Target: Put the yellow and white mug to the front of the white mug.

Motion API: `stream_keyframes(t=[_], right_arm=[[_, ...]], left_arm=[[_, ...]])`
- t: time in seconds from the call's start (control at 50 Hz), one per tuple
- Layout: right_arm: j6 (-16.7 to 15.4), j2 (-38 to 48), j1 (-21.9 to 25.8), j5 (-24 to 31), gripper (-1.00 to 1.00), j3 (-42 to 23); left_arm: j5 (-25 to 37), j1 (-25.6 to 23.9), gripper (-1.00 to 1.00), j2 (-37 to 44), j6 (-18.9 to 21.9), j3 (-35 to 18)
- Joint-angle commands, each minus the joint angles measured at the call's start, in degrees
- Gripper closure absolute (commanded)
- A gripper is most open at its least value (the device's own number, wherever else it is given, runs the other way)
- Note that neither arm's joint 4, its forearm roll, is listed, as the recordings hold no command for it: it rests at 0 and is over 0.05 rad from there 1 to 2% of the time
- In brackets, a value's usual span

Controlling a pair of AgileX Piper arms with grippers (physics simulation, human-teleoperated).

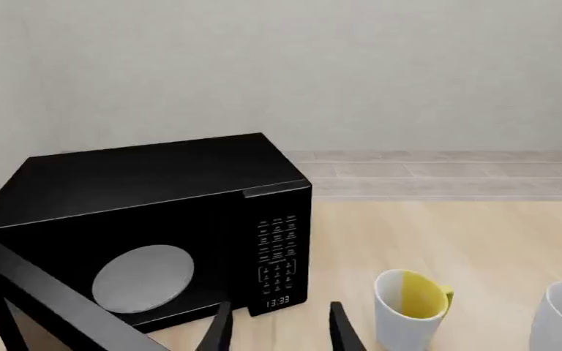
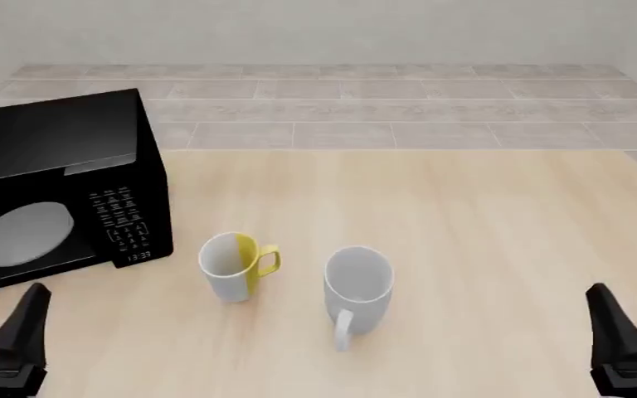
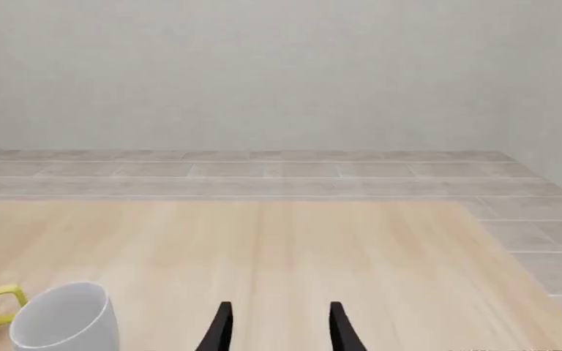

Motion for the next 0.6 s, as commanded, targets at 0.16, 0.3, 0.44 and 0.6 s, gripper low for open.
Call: stream_keyframes(t=[0.16, 0.3, 0.44, 0.6], right_arm=[[0.3, 3.3, 0.2, -1.8, -1.0, 0.1], [-0.8, 14.3, 3.2, -10.4, -1.0, 0.1], [-2.9, 29.7, 8.9, -20.7, -1.0, -3.8], [-4.5, 45.2, 16.3, -28.3, -1.0, -9.5]], left_arm=[[-0.1, 0.0, -1.0, 0.3, 0.0, -0.1], [-0.1, 0.0, -1.0, 0.3, 0.0, -0.1], [-0.1, 0.0, -1.0, 0.3, 0.0, -0.1], [-0.1, 0.0, -1.0, 0.3, 0.0, -0.1]])
